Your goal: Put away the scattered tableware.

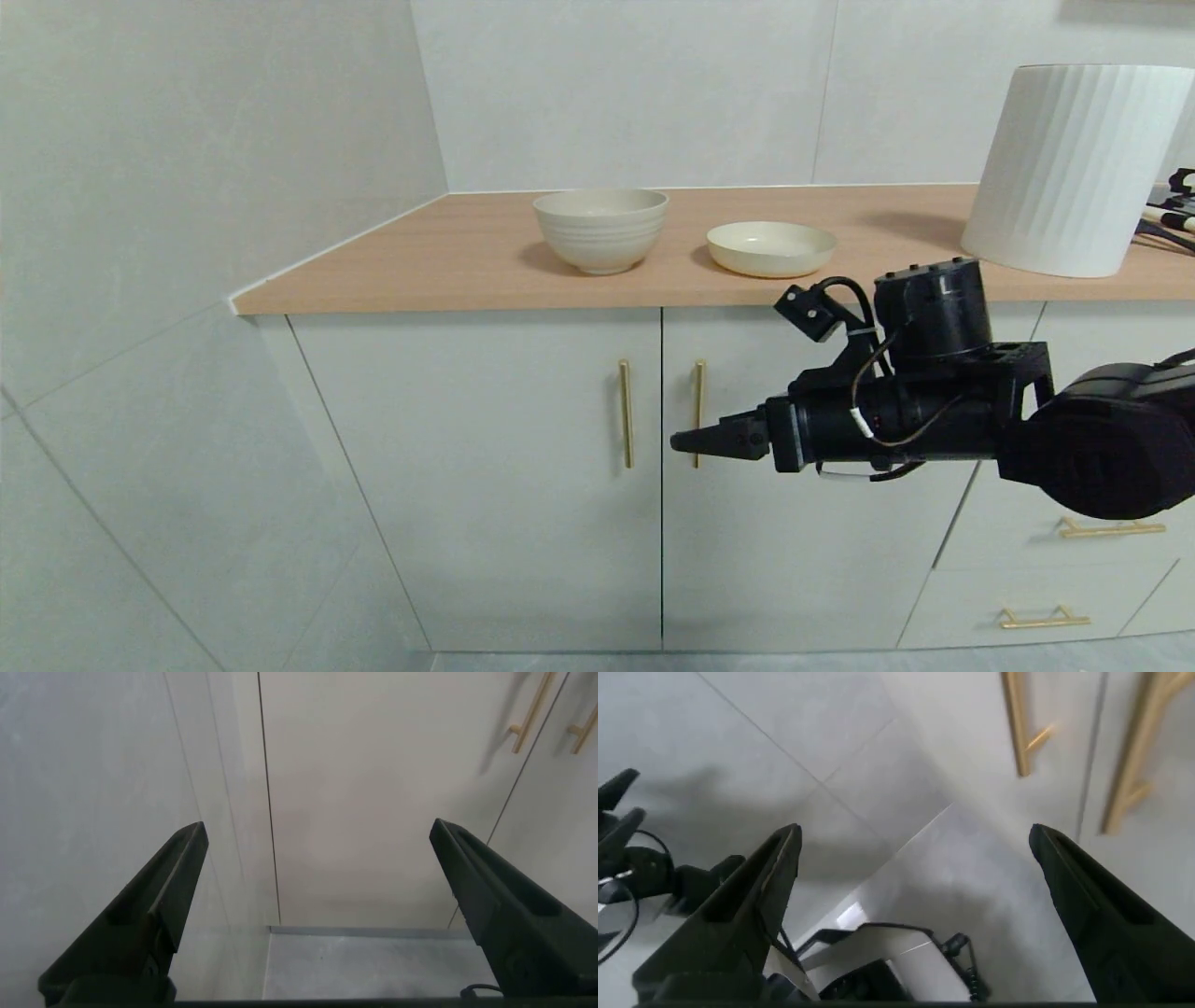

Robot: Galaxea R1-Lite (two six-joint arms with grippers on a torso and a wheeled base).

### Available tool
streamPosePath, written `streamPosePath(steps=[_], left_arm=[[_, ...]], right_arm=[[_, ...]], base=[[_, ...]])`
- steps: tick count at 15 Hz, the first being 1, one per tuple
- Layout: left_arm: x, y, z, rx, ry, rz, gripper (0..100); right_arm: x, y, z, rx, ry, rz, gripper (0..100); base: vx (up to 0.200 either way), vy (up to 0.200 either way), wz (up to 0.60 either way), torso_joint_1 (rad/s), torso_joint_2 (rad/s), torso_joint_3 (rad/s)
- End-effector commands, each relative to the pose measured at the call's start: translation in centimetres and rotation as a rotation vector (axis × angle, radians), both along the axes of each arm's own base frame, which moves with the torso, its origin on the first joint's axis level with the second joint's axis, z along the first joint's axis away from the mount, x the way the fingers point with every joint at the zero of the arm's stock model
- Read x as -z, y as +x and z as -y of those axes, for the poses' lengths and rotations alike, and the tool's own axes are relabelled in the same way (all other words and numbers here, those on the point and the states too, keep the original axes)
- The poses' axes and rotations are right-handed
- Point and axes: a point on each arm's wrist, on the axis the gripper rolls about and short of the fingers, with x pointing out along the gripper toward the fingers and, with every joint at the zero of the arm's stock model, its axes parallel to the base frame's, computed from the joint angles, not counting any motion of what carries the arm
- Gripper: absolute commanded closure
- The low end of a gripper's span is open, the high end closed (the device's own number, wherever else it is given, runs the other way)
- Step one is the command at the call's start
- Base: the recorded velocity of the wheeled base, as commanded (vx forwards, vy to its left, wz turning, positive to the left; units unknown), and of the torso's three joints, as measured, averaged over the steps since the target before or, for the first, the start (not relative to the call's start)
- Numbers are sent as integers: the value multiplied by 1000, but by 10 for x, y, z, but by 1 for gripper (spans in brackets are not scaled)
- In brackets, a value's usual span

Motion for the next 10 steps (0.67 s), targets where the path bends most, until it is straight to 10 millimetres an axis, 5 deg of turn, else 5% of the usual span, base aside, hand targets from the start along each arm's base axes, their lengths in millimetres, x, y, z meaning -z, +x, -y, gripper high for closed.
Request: streamPosePath(steps=[1,10], left_arm=[[0,0,0,-2,0,0,0],[0,0,0,-3,0,0,0]], right_arm=[[14,8,-6,13,-16,-27,0],[35,42,-11,193,70,55,0]], base=[[0,0,0,0,0,0],[0,0,0,0,0,0]])
